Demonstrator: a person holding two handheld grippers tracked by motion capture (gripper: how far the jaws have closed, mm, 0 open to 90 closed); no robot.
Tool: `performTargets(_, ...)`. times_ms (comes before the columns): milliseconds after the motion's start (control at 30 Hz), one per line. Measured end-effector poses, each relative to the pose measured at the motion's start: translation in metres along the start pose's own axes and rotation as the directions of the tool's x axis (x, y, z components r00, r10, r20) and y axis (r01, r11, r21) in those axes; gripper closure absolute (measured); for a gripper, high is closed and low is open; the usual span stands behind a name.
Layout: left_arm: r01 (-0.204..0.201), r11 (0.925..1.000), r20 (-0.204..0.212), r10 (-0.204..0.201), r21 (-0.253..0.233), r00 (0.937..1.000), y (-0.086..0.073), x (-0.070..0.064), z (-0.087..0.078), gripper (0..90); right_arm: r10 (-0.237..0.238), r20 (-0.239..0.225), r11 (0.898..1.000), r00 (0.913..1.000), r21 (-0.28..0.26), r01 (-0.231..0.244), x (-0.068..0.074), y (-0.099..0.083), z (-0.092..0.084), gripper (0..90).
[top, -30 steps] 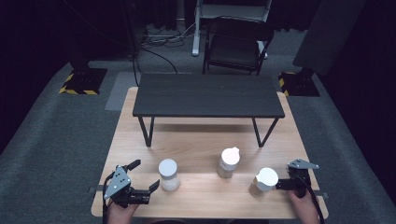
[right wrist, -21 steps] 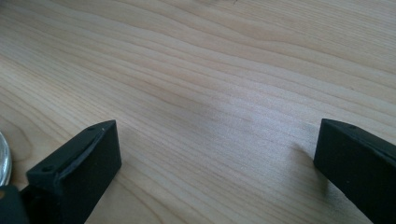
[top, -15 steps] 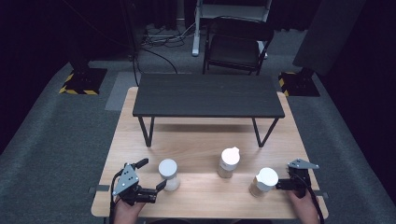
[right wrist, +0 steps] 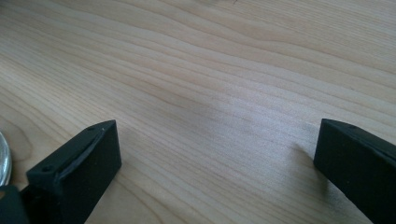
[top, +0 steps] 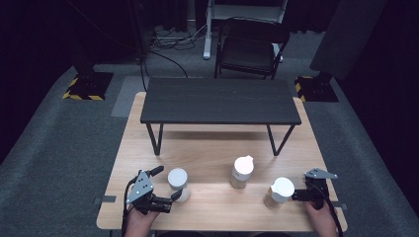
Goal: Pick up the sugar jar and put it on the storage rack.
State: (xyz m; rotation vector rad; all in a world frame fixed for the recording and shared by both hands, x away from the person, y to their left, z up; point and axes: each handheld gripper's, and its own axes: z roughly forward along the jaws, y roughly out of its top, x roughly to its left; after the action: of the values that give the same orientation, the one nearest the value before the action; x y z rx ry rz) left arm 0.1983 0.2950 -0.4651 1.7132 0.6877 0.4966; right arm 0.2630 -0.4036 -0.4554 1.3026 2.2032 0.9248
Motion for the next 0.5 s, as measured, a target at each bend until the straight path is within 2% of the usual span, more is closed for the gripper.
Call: performTargets(500, -0.010, 0.9999, 0.028, 0.010, 0.010, 0.9996, 0.003, 0.002, 0.017, 0.4, 0.000, 0.000, 1.000, 1.0000, 0.000, 0.000, 0.000, 0.000, 0.000, 0.5)
